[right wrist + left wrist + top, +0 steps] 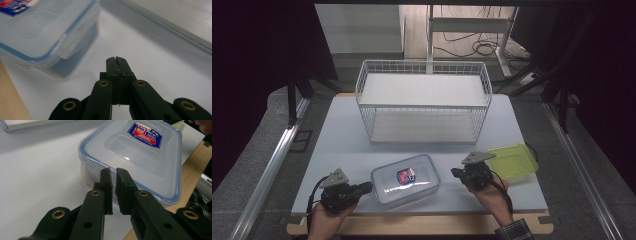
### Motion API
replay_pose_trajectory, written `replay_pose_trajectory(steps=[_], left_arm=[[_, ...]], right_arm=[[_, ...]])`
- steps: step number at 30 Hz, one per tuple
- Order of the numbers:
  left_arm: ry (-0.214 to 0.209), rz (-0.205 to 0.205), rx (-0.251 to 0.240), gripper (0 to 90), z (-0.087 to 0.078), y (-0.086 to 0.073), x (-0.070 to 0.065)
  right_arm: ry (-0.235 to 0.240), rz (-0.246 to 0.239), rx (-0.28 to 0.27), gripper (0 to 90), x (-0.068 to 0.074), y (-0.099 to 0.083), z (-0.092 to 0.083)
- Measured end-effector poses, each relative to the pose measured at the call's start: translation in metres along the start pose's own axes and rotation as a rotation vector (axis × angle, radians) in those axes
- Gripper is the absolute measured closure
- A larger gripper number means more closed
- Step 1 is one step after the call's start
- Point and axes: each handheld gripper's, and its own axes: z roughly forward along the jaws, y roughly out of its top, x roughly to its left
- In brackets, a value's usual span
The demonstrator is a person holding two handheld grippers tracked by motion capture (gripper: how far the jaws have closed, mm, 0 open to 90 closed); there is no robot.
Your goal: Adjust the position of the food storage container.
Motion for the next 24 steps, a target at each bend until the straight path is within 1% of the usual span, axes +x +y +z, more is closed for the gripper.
replay_pose_trajectory(steps=[1,3,7,8,10,11,13,14,18,19,20,22,24], left_arm=[[0.003,0.0,0.001,85.0,0.002,0.002,-0.001],[0.007,0.007,0.002,85.2,0.008,0.006,-0.001],[0.012,0.009,0.002,85.2,0.019,0.014,-0.001],[0.008,0.01,0.002,85.1,0.022,0.017,0.0],[0.003,0.015,0.004,85.0,0.026,0.021,0.002],[0.002,0.01,0.005,85.0,0.028,0.023,0.003],[0.001,0.008,0.004,85.0,0.033,0.027,0.007],[-0.002,0.005,0.004,85.1,0.036,0.029,0.009],[-0.003,0.01,0.005,86.3,0.044,0.037,0.012],[-0.001,0.015,0.009,86.9,0.046,0.039,0.012],[0.0,0.016,0.011,86.9,0.048,0.041,0.012],[-0.002,0.02,0.01,87.0,0.051,0.043,0.013],[-0.004,0.027,0.011,87.0,0.054,0.046,0.014]], right_arm=[[0.0,0.0,0.0,89.1,0.0,0.0,0.0],[0.015,-0.001,0.003,89.1,0.004,0.0,0.002],[0.019,0.005,0.006,89.1,0.007,-0.001,0.003],[0.026,0.016,0.005,89.1,0.006,-0.003,0.004],[0.027,0.03,0.005,89.1,0.004,-0.005,0.003],[0.027,0.03,0.005,89.1,0.004,-0.005,0.003],[0.032,0.052,0.002,89.2,0.002,-0.007,0.002],[0.027,0.069,0.002,89.2,0.003,-0.01,-0.001],[0.019,0.069,0.005,89.2,0.004,-0.012,-0.004],[0.005,0.067,0.007,89.2,0.007,-0.014,-0.006],[0.005,0.067,0.007,89.2,0.007,-0.014,-0.006],[-0.013,0.058,0.01,89.2,0.009,-0.015,-0.009],[-0.014,0.063,0.008,89.2,0.01,-0.017,-0.011]])
